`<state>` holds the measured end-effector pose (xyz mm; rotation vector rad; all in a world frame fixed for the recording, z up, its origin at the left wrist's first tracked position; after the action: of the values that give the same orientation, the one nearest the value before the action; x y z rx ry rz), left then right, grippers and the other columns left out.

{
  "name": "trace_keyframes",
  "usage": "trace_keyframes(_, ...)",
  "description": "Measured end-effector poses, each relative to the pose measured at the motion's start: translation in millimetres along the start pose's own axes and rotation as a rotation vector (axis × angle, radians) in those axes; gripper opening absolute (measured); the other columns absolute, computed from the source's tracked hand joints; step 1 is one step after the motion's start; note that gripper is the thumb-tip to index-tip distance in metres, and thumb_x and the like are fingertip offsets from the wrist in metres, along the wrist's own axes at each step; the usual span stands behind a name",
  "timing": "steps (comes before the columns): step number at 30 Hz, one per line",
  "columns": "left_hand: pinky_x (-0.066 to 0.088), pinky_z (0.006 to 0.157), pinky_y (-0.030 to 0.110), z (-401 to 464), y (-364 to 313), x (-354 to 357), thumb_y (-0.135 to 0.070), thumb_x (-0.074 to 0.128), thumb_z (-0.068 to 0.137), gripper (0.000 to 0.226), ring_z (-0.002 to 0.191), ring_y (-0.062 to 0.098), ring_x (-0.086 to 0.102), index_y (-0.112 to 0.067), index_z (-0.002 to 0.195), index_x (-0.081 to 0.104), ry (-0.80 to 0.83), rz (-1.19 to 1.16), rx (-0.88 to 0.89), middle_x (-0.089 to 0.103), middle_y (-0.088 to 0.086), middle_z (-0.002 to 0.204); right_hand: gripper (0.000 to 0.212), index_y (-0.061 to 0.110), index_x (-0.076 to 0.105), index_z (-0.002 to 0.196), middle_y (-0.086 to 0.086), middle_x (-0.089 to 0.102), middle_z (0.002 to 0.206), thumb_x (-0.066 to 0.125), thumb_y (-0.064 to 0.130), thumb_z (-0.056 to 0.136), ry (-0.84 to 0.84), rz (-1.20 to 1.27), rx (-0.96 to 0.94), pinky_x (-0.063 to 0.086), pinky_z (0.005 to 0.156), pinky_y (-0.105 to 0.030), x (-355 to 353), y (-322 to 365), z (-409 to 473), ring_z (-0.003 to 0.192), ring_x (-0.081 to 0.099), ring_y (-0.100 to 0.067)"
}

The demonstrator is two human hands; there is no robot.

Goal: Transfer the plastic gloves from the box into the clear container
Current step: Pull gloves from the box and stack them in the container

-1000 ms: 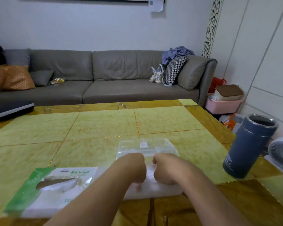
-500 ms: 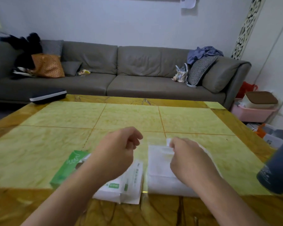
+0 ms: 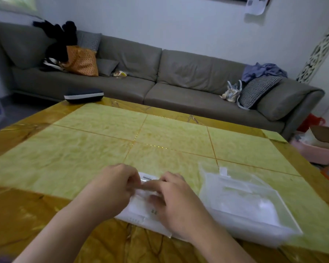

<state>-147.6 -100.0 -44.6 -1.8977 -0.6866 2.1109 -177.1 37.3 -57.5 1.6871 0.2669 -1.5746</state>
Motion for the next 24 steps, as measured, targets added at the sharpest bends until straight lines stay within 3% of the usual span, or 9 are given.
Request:
trace_keyframes(3,0.055,0.074,0.025,3.2,7.2,5.0,-0.015,0.062,0.084,0.026,0.086,0.001,0.063,-0.037,0.092,0.073,0.016,0.011,-0.010,0.066,-0.019,0.092,0.028,0.041,0.072,0.127,0.013,0.045,0.098,0.057,0.032,0.105,0.009,-0.026,0.034,0.049,0.090,-0.037,5.8,-0.1,3.2,0.107,0.044,-0.011)
trace_keyframes(6,0.046,0.064,0.015,3.9,11.4,11.1,-0.018,0.066,0.082,0.022,0.082,0.000,0.061,-0.036,0.092,0.072,0.056,-0.007,-0.032,0.065,-0.018,0.089,0.014,0.033,0.079,0.104,0.013,0.049,0.097,0.067,0.028,0.099,-0.076,0.067,0.085,0.051,0.082,-0.030,3.3,-1.2,3.8,0.096,0.052,-0.006)
trace_keyframes(10,0.048,0.070,0.016,0.5,13.1,14.5,-0.020,0.068,0.084,0.026,0.085,-0.001,0.059,-0.039,0.102,0.072,0.083,-0.030,-0.056,0.063,-0.020,0.093,0.014,0.026,0.069,0.079,0.013,0.057,0.093,0.076,0.018,0.089,-0.135,0.232,0.170,0.044,0.066,-0.017,-0.7,-8.8,2.5,0.084,0.056,-0.003)
trace_keyframes(14,0.042,0.062,0.013,-2.3,10.8,12.4,-0.019,0.065,0.084,0.025,0.081,-0.001,0.058,-0.038,0.099,0.072,0.081,-0.033,-0.059,0.063,-0.018,0.089,0.018,0.023,0.067,0.080,0.006,0.070,0.082,0.072,0.010,0.091,-0.147,0.392,0.219,0.050,0.060,-0.021,-6.1,-11.7,-2.0,0.073,0.064,-0.008)
trace_keyframes(16,0.039,0.057,0.016,-2.3,11.5,12.1,-0.019,0.065,0.083,0.017,0.073,0.001,0.056,-0.034,0.089,0.071,0.078,-0.030,-0.062,0.062,-0.015,0.081,0.022,0.024,0.067,0.080,0.010,0.072,0.083,0.075,0.008,0.093,-0.200,0.491,0.225,0.052,0.066,-0.017,-17.6,-11.3,-5.2,0.077,0.066,-0.003)
trace_keyframes(18,0.035,0.053,0.021,-2.8,11.2,11.1,-0.017,0.064,0.082,0.013,0.061,0.006,0.050,-0.025,0.073,0.061,0.063,-0.024,-0.060,0.059,-0.007,0.071,0.020,0.024,0.068,0.084,0.008,0.073,0.087,0.075,0.008,0.094,-0.289,0.620,0.184,0.057,0.077,-0.022,-36.8,-10.5,-7.3,0.083,0.070,-0.006)
trace_keyframes(21,0.036,0.051,0.025,-1.8,15.3,11.9,-0.016,0.062,0.082,0.010,0.058,0.012,0.051,-0.015,0.073,0.058,0.048,-0.049,-0.083,0.062,-0.001,0.069,0.015,0.011,0.070,0.099,-0.006,0.075,0.088,0.065,-0.003,0.097,-0.395,0.997,0.133,0.061,0.084,-0.034,-63.4,-16.6,-12.7,0.085,0.074,-0.022)
trace_keyframes(24,0.037,0.048,0.024,-4.5,13.4,3.5,-0.016,0.064,0.086,0.009,0.054,0.010,0.053,-0.015,0.077,0.064,0.007,-0.152,-0.104,0.066,-0.001,0.067,0.017,0.005,0.069,0.106,-0.012,0.070,0.086,0.058,-0.007,0.100,-0.456,1.302,0.120,0.059,0.075,-0.036,-82.7,-24.9,-18.4,0.077,0.069,-0.027)
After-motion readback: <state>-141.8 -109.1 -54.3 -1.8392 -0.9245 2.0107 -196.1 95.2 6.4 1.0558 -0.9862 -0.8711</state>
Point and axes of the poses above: each hand's wrist, its own z-axis towards the middle knuckle, its own x-axis out of the palm, y = z × x, the point moved 10 cm from there along z, towards the middle knuckle
